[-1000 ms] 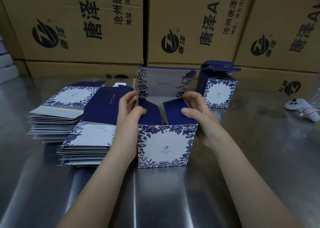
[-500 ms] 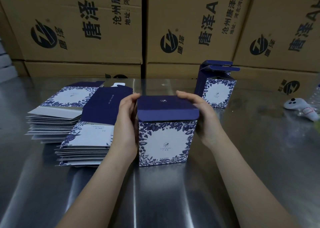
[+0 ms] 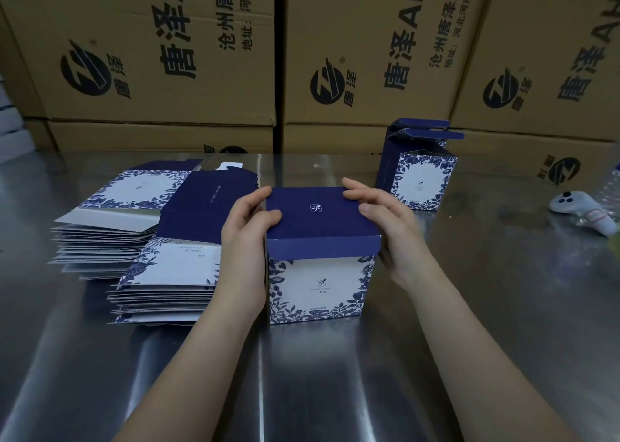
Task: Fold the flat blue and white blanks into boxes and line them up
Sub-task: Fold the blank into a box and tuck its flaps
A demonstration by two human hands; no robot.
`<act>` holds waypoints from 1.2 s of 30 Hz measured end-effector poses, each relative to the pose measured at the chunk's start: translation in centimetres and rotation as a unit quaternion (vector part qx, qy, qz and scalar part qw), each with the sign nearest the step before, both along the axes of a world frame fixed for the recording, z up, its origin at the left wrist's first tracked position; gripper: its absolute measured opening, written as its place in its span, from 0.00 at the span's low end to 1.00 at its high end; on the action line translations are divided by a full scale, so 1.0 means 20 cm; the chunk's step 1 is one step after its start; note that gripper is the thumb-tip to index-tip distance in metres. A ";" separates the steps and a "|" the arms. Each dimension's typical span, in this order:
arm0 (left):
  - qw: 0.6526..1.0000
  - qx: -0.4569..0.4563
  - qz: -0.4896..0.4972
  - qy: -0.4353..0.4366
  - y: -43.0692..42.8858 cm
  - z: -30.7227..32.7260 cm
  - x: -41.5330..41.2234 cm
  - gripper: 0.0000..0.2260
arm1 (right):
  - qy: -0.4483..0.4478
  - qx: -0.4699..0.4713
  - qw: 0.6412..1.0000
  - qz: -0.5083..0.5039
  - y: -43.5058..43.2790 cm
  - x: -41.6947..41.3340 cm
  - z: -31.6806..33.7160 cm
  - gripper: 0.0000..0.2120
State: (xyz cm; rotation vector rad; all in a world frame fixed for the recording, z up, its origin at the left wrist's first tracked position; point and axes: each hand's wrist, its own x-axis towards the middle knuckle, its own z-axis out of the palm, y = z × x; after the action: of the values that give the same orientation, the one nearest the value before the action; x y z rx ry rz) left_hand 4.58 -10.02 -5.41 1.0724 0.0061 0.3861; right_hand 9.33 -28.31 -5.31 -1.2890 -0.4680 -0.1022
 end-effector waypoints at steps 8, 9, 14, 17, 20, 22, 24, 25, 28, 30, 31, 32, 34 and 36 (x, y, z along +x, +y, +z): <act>0.997 0.070 0.021 0.002 -0.01 0.02 -0.02 0.07 | -0.038 -0.031 0.991 -0.127 0.00 0.00 0.01 0.10; 0.997 0.080 0.012 -0.001 -0.01 0.02 -0.03 0.07 | -0.036 -0.035 0.989 -0.139 0.00 0.00 0.02 0.10; 0.987 0.156 -0.032 -0.023 -0.02 0.00 -0.04 0.20 | -0.040 -0.055 0.987 -0.144 0.01 -0.01 0.03 0.09; 0.982 0.187 -0.018 -0.030 -0.01 -0.01 -0.03 0.19 | -0.059 -0.090 0.987 -0.116 0.00 -0.01 0.03 0.07; 0.962 0.264 0.038 -0.053 -0.02 -0.01 -0.03 0.16 | -0.052 -0.098 0.992 -0.060 0.00 -0.02 0.03 0.08; 0.944 0.311 0.073 -0.079 -0.02 -0.01 -0.03 0.14 | -0.044 -0.105 0.993 -0.037 0.00 -0.03 0.03 0.07; 0.927 0.343 0.100 -0.114 -0.02 -0.01 -0.03 0.12 | -0.049 -0.116 0.991 -0.035 0.00 -0.03 0.03 0.08; 0.918 0.358 0.109 -0.129 -0.02 -0.01 -0.03 0.11 | -0.051 -0.118 0.991 -0.037 0.00 -0.04 0.03 0.09; 0.902 0.386 0.124 -0.149 -0.03 -0.02 -0.03 0.09 | -0.063 -0.122 0.989 -0.055 0.01 -0.04 0.04 0.11; 0.896 0.397 0.129 -0.152 -0.02 -0.02 -0.03 0.08 | -0.079 -0.121 0.988 -0.052 0.02 -0.05 0.05 0.09; 0.894 0.401 0.131 -0.152 -0.02 -0.02 -0.03 0.08 | -0.092 -0.130 0.986 -0.052 0.02 -0.06 0.05 0.08; 0.893 0.404 0.132 -0.151 -0.02 -0.02 -0.02 0.07 | -0.106 -0.143 0.982 -0.057 0.02 -0.06 0.05 0.07; 0.892 0.405 0.132 -0.149 -0.02 -0.01 -0.02 0.07 | -0.124 -0.161 0.976 -0.071 0.03 -0.05 0.05 0.09; 0.892 0.406 0.133 -0.146 -0.02 -0.01 -0.02 0.06 | -0.128 -0.155 0.976 -0.083 0.05 -0.05 0.04 0.10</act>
State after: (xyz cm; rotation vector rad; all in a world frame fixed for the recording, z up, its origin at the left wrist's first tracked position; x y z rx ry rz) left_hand 4.09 -10.41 -5.66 1.8395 -0.3047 0.8385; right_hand 8.31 -27.40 -4.46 -1.6306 -0.6131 -0.3494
